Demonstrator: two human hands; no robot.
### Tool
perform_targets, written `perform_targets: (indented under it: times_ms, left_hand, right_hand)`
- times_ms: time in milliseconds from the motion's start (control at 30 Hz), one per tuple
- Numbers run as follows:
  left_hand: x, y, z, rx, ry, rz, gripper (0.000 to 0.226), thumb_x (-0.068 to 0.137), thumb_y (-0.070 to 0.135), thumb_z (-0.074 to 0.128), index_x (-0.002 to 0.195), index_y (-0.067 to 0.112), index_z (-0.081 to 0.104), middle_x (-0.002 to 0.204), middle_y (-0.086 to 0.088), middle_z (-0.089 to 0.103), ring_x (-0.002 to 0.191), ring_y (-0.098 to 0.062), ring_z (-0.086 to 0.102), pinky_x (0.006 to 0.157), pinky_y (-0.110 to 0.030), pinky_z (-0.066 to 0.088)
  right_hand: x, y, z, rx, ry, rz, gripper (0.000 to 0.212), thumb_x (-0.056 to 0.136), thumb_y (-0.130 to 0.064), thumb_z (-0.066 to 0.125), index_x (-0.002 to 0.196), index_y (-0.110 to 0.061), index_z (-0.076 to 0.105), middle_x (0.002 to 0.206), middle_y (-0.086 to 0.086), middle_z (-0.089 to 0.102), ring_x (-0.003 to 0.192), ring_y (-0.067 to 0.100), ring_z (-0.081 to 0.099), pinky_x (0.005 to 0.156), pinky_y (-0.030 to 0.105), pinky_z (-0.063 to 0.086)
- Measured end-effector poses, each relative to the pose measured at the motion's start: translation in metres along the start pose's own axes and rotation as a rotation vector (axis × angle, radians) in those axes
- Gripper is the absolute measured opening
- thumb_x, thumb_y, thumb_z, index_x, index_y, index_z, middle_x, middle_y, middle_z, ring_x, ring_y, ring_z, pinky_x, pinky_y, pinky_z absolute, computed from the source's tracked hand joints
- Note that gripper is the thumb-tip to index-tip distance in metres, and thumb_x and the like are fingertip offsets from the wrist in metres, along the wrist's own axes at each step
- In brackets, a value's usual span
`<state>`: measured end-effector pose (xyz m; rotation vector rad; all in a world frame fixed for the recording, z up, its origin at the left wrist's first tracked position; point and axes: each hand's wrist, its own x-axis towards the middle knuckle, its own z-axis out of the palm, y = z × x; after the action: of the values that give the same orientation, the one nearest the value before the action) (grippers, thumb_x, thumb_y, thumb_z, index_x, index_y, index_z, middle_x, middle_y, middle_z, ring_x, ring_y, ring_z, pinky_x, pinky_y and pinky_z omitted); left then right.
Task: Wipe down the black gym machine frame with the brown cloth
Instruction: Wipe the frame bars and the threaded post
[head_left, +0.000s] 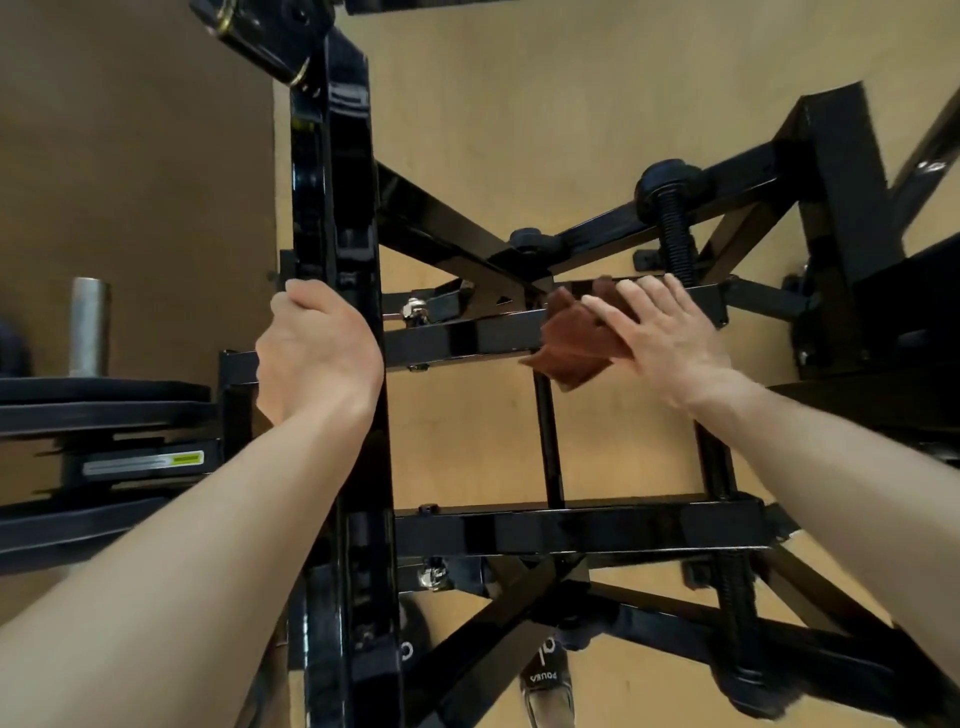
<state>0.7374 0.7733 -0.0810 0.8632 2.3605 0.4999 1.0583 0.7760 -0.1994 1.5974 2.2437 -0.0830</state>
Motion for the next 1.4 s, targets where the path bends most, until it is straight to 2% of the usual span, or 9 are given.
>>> perform_targets:
  times_ms: [200,367,467,600,767,867,1100,1233,1400]
  left_hand:
    - [0.005,-0.004,0.003,-0.012,-0.001,-0.011,0.061,0.109,0.045,0.01,0.132,0.012,0.056,0.101,-0.008,0.06,0.104,-0.032,0.063,0.094,-0.044,0.049]
    - [0.007,-0.006,0.005,-0.002,-0.001,-0.025,0.06,0.108,0.044,0.01,0.133,0.013,0.055,0.084,-0.001,0.053,0.091,-0.028,0.057,0.082,-0.04,0.045]
    - [0.009,-0.009,0.006,0.009,0.01,-0.016,0.061,0.107,0.046,0.01,0.128,0.014,0.057,0.09,-0.005,0.059,0.091,-0.03,0.061,0.087,-0.044,0.051]
    - [0.009,-0.009,0.009,0.017,0.04,-0.001,0.059,0.108,0.046,0.011,0.122,0.013,0.058,0.085,-0.001,0.056,0.085,-0.026,0.059,0.081,-0.042,0.048]
    - [0.01,-0.009,0.007,0.039,0.045,0.019,0.062,0.108,0.047,0.011,0.128,0.012,0.058,0.106,-0.01,0.062,0.101,-0.031,0.061,0.094,-0.046,0.049]
    - [0.008,-0.009,0.006,0.046,0.035,0.031,0.062,0.108,0.047,0.011,0.13,0.011,0.057,0.107,-0.013,0.064,0.099,-0.031,0.062,0.088,-0.044,0.049]
    - [0.008,-0.005,0.003,0.055,0.015,0.011,0.063,0.109,0.043,0.011,0.141,0.007,0.051,0.133,-0.018,0.06,0.123,-0.036,0.057,0.106,-0.047,0.041]
    - [-0.007,-0.002,-0.006,0.001,0.004,-0.014,0.058,0.109,0.048,0.016,0.15,0.013,0.036,0.147,-0.017,0.049,0.13,-0.034,0.051,0.103,-0.04,0.039]
    - [-0.069,-0.049,-0.03,-0.046,-0.132,0.118,0.059,0.106,0.052,0.036,0.155,0.03,0.012,0.156,-0.013,0.033,0.127,-0.032,0.051,0.102,-0.048,0.045]
  right_hand:
    - [0.017,-0.013,0.008,-0.096,-0.021,0.061,0.095,0.085,-0.047,0.077,0.158,-0.024,0.022,0.139,0.016,0.048,0.132,0.039,0.042,0.119,0.058,0.028]
    - [0.059,-0.092,-0.014,-0.052,-0.054,-0.103,0.094,0.082,-0.029,0.078,0.157,-0.015,0.023,0.14,0.014,0.051,0.13,0.037,0.047,0.113,0.055,0.033]
    - [0.094,-0.164,-0.025,0.03,-0.069,-0.211,0.089,0.085,-0.024,0.076,0.156,-0.009,0.025,0.14,0.015,0.053,0.126,0.037,0.051,0.108,0.053,0.037]
    - [0.111,-0.207,-0.018,-0.018,-0.038,-0.229,0.083,0.085,-0.027,0.079,0.15,-0.002,0.034,0.133,0.019,0.057,0.117,0.036,0.057,0.103,0.05,0.044]
    - [0.102,-0.174,-0.004,0.093,0.05,-0.27,0.089,0.083,-0.032,0.082,0.154,-0.012,0.032,0.142,0.011,0.052,0.127,0.032,0.051,0.106,0.045,0.042]
    - [0.073,-0.124,0.001,0.123,0.079,-0.222,0.093,0.08,-0.043,0.083,0.153,-0.017,0.032,0.142,0.01,0.05,0.129,0.032,0.048,0.11,0.046,0.039]
    - [0.004,-0.035,-0.016,0.081,0.061,0.056,0.08,0.087,-0.025,0.078,0.154,-0.019,0.035,0.146,0.01,0.048,0.136,0.033,0.041,0.118,0.047,0.034]
    - [-0.048,-0.053,-0.03,0.387,0.119,0.342,0.063,0.09,-0.01,0.07,0.147,-0.018,0.043,0.136,0.01,0.053,0.122,0.029,0.05,0.106,0.044,0.044]
    - [-0.101,-0.128,-0.024,0.757,-0.021,0.18,0.068,0.09,-0.01,0.071,0.149,-0.025,0.042,0.135,0.001,0.053,0.123,0.021,0.049,0.108,0.045,0.046]
